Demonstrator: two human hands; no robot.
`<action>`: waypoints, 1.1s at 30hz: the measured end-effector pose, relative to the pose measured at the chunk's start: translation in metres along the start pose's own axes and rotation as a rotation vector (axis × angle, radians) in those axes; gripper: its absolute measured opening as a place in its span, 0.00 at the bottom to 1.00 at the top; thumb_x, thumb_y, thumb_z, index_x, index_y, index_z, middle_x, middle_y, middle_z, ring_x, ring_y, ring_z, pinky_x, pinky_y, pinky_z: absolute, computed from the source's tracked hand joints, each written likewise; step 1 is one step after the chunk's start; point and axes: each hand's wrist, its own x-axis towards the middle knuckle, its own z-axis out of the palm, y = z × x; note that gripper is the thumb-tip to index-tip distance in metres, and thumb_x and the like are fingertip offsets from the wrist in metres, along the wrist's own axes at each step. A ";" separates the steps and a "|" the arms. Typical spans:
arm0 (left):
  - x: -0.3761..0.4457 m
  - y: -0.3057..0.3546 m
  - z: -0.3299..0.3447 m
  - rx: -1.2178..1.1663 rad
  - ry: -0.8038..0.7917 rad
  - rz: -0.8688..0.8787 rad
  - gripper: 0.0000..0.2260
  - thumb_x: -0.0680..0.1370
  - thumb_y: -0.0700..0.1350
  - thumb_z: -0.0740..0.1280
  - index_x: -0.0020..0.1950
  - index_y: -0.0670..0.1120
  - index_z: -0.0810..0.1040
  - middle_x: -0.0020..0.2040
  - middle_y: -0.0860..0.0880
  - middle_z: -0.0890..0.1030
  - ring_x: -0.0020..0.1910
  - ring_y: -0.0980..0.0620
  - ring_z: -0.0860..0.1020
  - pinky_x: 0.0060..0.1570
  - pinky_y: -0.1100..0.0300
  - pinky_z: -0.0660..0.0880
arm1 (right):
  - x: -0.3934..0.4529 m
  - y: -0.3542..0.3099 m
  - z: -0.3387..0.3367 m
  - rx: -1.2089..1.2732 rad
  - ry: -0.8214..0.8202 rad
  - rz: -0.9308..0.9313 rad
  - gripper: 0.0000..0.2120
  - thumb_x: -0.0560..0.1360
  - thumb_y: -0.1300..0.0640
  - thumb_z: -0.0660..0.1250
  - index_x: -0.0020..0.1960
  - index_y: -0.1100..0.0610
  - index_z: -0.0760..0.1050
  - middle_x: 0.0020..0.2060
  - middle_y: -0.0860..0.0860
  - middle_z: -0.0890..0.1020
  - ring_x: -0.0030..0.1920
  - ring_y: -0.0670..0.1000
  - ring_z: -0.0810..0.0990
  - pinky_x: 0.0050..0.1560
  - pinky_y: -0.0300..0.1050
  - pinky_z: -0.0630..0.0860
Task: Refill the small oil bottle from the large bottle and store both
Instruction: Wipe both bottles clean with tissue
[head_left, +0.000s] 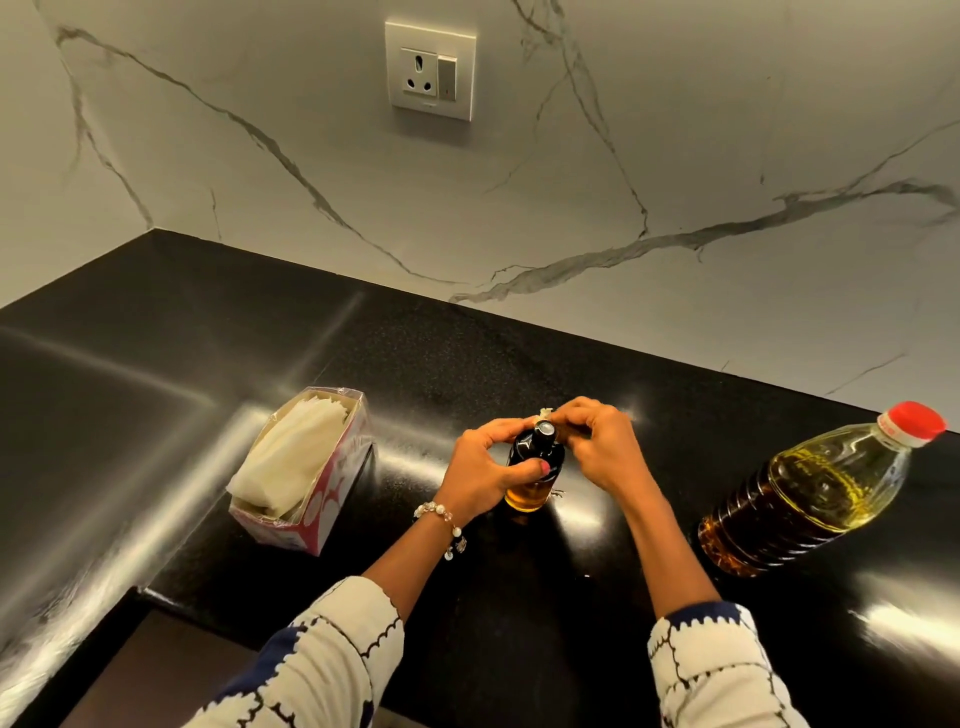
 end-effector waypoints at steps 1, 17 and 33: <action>0.000 0.000 0.000 0.000 0.005 0.003 0.22 0.69 0.38 0.76 0.62 0.45 0.79 0.57 0.54 0.79 0.52 0.74 0.73 0.47 0.84 0.64 | 0.001 0.002 -0.001 0.012 -0.016 -0.005 0.13 0.72 0.71 0.67 0.50 0.59 0.83 0.46 0.50 0.81 0.50 0.49 0.79 0.49 0.37 0.76; 0.002 -0.005 -0.003 -0.001 -0.044 -0.009 0.22 0.70 0.44 0.76 0.62 0.56 0.78 0.59 0.60 0.79 0.59 0.64 0.75 0.59 0.61 0.70 | -0.047 -0.004 0.014 0.095 0.186 0.100 0.08 0.68 0.69 0.72 0.41 0.58 0.84 0.37 0.47 0.82 0.42 0.48 0.80 0.44 0.36 0.74; -0.001 0.019 -0.007 0.154 0.148 -0.108 0.14 0.70 0.47 0.76 0.54 0.49 0.82 0.47 0.52 0.82 0.44 0.57 0.80 0.50 0.59 0.79 | -0.014 -0.003 -0.002 0.259 0.110 0.201 0.06 0.73 0.63 0.71 0.47 0.54 0.83 0.40 0.49 0.84 0.43 0.46 0.81 0.44 0.37 0.76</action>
